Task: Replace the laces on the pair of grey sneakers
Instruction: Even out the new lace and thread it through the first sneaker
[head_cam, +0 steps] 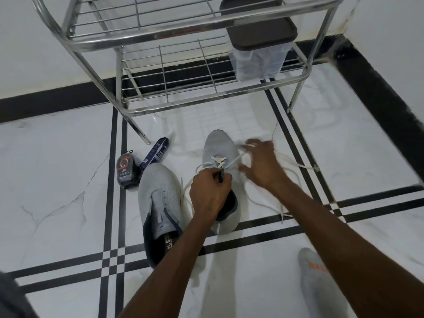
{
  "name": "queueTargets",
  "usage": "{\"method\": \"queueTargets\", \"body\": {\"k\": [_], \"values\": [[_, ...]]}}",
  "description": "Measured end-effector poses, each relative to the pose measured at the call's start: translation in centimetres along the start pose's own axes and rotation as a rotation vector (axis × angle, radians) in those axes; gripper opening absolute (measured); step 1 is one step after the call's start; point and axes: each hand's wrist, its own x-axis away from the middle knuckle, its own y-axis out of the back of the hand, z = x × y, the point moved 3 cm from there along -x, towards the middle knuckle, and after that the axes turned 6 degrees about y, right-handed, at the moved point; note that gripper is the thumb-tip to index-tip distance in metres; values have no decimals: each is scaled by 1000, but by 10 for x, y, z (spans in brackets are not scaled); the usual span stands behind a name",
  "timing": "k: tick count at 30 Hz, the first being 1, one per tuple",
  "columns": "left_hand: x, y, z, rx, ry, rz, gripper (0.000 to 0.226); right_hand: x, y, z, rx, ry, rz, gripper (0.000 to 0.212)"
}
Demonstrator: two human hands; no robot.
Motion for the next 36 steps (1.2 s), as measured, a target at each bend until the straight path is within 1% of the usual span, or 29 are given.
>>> {"method": "queueTargets", "body": {"k": [1, 2, 3, 5, 6, 7, 8, 9, 10, 11, 12, 13, 14, 15, 16, 17, 20, 22, 24, 26, 28, 29, 31, 32, 33, 35, 36], "values": [[-1, 0, -2, -1, -5, -4, 37, 0, -18, 9, 39, 73, 88, 38], [-2, 0, -2, -1, -8, -6, 38, 0, -27, 15, 87, 112, 115, 33], [-3, 0, -2, 2, -7, -7, 37, -1, -32, 13, 93, 107, 100, 30], [-3, 1, 1, 0, 8, -6, 32, -1, -17, -1, 71, -9, -61, 21], [-3, 2, 2, -7, 16, -6, 30, 1, -6, -16, 94, -77, -141, 22], [-2, 2, 3, -11, 20, -5, 29, 6, 5, -32, 116, -127, -187, 25], [-1, 2, 4, -13, 23, -5, 29, 11, 13, -45, 167, -171, -143, 24], [-1, 3, 5, -11, 27, -5, 30, 13, 15, -54, 223, -221, -62, 21], [0, 3, 6, -6, 30, -3, 30, 15, 14, -56, 263, -238, 16, 23], [0, 3, 5, 1, 26, 0, 30, 15, 8, -52, 220, -212, 43, 25], [-1, 3, 4, 8, 23, 3, 31, 14, 4, -41, 99, -144, 36, 27], [-1, 2, 4, 12, 19, 6, 31, 11, -2, -27, -16, -56, 28, 37], [-2, 2, 3, 15, 14, 11, 32, 9, -7, -13, -99, 27, 29, 37], [-3, 2, 3, 20, 5, 11, 34, 6, -12, 0, -136, 97, 32, 27], [-3, 2, 3, 22, -2, 7, 35, 4, -16, 9, -114, 127, 58, 14], [-4, 2, 4, 16, -6, -1, 35, 4, -18, 12, -68, 127, 80, 10], [-5, 0, 7, -19, 5, -3, 30, 8, -21, 12, 96, 57, 129, 20], [-3, -2, 6, -35, 16, 5, 28, 11, -14, 12, 111, 24, 178, 20], [0, 1, 3, -41, 7, 5, 25, 12, -3, 17, -28, -20, 208, 17], [-1, 8, -2, -53, -40, -3, 26, 9, 12, 24, -306, -90, 184, 14], [-8, 16, -13, -21, -165, 30, 37, 3, 26, 33, -585, -158, 172, 16], [-15, 17, -19, 20, -241, 89, 43, 1, 33, 35, -685, -185, 177, 19], [-32, 16, -29, 99, -339, 254, 48, -4, 45, 34, -773, -209, 196, 24], [-40, 15, -32, 118, -362, 315, 42, -5, 52, 32, -781, -212, 201, 27], [-46, 16, -35, 124, -382, 347, 31, -6, 57, 30, -790, -216, 204, 28], [-55, 21, -37, 156, -408, 333, 15, -6, 66, 27, -822, -217, 208, 27], [-61, 23, -34, 192, -371, 308, 12, -6, 69, 26, -831, -213, 213, 24]]}}
